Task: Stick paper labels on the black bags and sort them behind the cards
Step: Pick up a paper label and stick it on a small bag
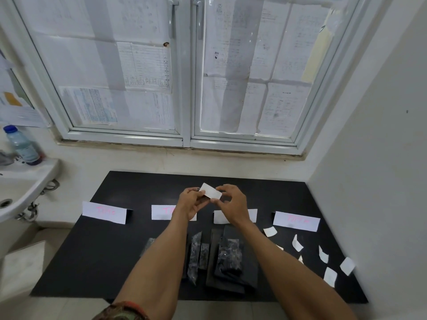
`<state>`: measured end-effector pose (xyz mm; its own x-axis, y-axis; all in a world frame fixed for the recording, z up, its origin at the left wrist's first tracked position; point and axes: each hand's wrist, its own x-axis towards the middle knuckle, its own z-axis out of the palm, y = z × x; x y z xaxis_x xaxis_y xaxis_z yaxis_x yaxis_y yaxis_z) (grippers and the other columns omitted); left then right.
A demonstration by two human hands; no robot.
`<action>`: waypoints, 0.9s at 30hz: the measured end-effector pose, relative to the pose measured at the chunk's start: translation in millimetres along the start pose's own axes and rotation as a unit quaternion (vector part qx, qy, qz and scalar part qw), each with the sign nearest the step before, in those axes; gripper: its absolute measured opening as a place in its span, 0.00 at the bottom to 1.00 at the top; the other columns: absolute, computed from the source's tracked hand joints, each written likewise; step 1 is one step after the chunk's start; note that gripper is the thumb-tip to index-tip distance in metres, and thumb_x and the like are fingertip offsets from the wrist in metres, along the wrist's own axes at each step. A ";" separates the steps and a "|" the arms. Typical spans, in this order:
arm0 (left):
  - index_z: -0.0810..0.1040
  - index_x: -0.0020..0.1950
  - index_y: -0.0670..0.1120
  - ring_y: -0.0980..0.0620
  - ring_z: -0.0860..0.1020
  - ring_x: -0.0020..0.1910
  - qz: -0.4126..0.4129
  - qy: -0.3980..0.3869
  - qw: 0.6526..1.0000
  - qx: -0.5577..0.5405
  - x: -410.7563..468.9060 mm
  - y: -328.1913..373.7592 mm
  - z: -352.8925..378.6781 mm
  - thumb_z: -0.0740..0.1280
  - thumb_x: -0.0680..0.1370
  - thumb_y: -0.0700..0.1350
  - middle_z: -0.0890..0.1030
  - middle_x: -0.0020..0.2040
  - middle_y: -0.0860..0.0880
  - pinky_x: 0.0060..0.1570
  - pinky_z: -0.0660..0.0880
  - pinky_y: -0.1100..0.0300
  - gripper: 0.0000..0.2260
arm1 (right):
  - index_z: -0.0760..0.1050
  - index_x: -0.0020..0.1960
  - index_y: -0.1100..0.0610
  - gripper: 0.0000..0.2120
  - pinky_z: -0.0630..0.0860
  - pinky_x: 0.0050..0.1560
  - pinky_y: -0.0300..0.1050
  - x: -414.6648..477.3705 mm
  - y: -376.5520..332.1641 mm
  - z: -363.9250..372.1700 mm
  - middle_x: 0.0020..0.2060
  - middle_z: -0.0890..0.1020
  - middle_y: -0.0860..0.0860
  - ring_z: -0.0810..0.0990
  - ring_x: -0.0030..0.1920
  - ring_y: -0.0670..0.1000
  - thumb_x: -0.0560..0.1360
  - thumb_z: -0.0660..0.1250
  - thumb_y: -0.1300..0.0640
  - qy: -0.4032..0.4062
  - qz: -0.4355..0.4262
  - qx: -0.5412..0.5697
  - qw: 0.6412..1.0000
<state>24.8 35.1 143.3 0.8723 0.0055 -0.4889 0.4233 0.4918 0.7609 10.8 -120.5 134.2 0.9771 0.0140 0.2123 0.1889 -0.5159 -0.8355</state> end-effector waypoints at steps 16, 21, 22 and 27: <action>0.81 0.60 0.47 0.43 0.81 0.54 0.119 -0.136 0.941 0.285 -4.4 4.3 -4.8 0.68 0.74 0.31 0.80 0.54 0.41 0.53 0.80 0.54 0.18 | 0.83 0.52 0.57 0.17 0.77 0.41 0.29 5.5 15.4 -23.3 0.45 0.84 0.51 0.81 0.43 0.48 0.64 0.79 0.61 -0.012 0.033 -0.005 0.999; 0.83 0.57 0.43 0.49 0.80 0.49 0.162 -0.127 0.896 0.394 -3.0 6.2 -5.2 0.71 0.73 0.36 0.82 0.50 0.46 0.51 0.80 0.59 0.13 | 0.83 0.50 0.59 0.16 0.76 0.41 0.28 7.1 16.3 -28.9 0.45 0.84 0.52 0.82 0.42 0.48 0.64 0.79 0.62 -0.020 0.025 -0.016 0.999; 0.83 0.56 0.44 0.49 0.80 0.49 0.178 -0.121 0.879 0.426 -2.0 6.4 -5.2 0.72 0.73 0.37 0.82 0.49 0.47 0.51 0.80 0.59 0.13 | 0.83 0.50 0.59 0.16 0.76 0.41 0.28 7.7 16.7 -30.0 0.45 0.84 0.52 0.82 0.42 0.48 0.63 0.79 0.62 -0.024 0.024 -0.017 0.999; 0.84 0.55 0.46 0.50 0.80 0.46 0.228 -0.086 0.836 0.491 0.3 8.1 -1.8 0.74 0.72 0.41 0.85 0.46 0.48 0.49 0.78 0.59 0.12 | 0.84 0.49 0.59 0.16 0.78 0.43 0.32 10.4 16.9 -31.8 0.44 0.84 0.52 0.82 0.42 0.48 0.63 0.79 0.63 -0.026 0.028 -0.004 0.999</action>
<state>28.1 40.7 148.6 0.9843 -0.1698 -0.0477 -0.0404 -0.4802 0.8762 21.1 -156.3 138.4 0.9900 0.0285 0.1384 0.1327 -0.5241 -0.8413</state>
